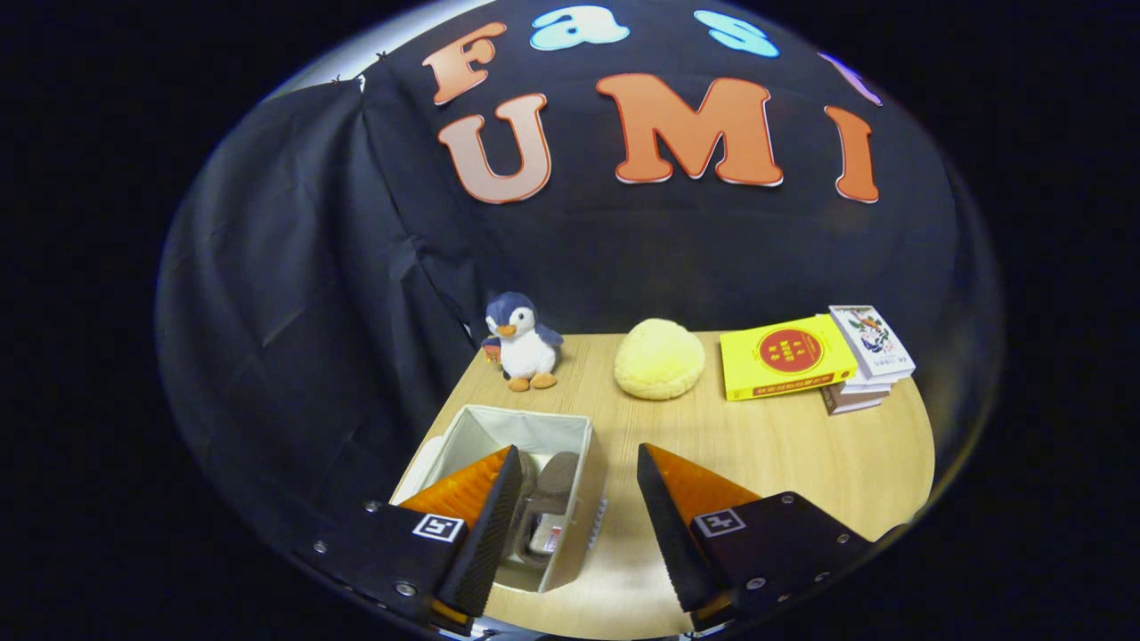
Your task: Open the storage box then place both shoes into the box .Put the left shoe in first, then the right shoe, with the right side of both shoes facing outward in a uniform manner.
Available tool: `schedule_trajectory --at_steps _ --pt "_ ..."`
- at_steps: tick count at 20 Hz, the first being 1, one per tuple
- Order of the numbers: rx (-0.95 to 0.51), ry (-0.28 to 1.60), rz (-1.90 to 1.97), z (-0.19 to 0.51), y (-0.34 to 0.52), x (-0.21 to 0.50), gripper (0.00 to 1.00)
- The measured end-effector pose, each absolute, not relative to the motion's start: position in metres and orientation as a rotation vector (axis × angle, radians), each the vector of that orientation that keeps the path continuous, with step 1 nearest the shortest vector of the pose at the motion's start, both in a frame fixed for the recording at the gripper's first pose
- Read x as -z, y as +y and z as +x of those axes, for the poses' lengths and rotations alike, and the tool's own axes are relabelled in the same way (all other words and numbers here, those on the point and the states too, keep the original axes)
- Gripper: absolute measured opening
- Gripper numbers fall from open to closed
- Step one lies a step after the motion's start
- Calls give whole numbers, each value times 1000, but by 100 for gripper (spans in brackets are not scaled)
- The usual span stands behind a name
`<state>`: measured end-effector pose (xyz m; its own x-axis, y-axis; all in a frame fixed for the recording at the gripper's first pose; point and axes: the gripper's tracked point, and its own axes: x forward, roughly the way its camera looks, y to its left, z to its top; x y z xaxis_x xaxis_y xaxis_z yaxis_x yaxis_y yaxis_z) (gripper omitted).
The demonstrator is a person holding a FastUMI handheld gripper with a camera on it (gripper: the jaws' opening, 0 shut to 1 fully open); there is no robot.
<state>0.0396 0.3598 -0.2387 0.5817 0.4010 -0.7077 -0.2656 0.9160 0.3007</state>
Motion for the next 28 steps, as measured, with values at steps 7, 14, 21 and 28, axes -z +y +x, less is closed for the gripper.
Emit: schedule_trajectory --at_steps 7,14,21,28 --pt "-356 695 190 54 261 181 91" --pt "-297 495 138 62 176 125 96" --pt "-264 310 136 62 121 61 98" --pt "-210 148 100 61 84 37 97"
